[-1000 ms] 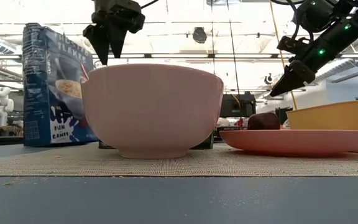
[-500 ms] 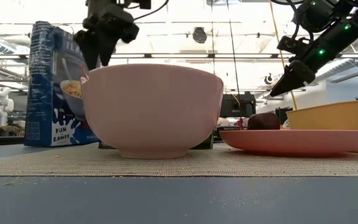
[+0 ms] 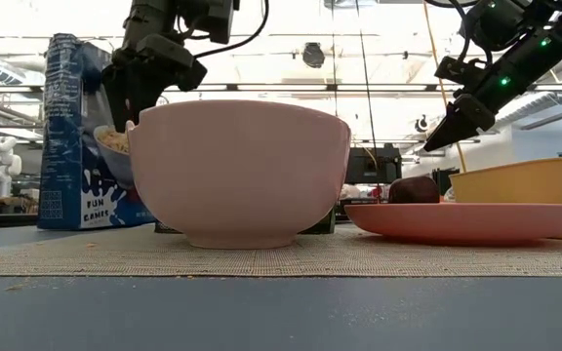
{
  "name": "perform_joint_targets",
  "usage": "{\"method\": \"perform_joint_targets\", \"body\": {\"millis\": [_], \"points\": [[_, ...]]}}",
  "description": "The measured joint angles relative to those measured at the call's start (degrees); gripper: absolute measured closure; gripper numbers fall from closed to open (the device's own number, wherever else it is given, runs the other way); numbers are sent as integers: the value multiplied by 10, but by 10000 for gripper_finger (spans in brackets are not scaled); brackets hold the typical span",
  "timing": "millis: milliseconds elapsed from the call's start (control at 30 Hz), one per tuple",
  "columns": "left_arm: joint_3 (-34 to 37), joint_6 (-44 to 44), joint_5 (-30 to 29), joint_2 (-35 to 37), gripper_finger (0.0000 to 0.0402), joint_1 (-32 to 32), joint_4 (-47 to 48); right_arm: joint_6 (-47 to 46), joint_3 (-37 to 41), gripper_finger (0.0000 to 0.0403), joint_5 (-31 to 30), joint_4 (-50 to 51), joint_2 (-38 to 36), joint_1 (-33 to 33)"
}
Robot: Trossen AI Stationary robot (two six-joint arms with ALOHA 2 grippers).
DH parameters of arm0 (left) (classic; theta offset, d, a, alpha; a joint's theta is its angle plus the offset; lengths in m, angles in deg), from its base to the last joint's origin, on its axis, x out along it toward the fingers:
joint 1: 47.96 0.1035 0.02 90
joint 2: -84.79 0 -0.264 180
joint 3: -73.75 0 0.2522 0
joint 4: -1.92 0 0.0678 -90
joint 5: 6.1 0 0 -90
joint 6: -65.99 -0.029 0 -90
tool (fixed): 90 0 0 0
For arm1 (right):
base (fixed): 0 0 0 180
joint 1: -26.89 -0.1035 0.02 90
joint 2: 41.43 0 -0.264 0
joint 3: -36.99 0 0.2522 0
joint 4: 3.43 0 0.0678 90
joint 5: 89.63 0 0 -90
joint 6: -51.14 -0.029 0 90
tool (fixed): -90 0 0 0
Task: Arrange a breakfast setting
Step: Put the orange spoon on the left of the gray mat
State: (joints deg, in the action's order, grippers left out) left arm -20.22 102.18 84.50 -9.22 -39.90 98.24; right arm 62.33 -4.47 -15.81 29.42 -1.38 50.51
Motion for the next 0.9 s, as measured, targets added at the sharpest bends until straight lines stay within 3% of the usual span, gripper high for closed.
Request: {"method": "perform_joint_targets", "body": {"millis": [500,900], "points": [[0,1,43,0,224,1,-27,0,0,78,0,0,0,0],[0,0,45,0,307,3,-27,0,0,78,0,0,0,0]]}}
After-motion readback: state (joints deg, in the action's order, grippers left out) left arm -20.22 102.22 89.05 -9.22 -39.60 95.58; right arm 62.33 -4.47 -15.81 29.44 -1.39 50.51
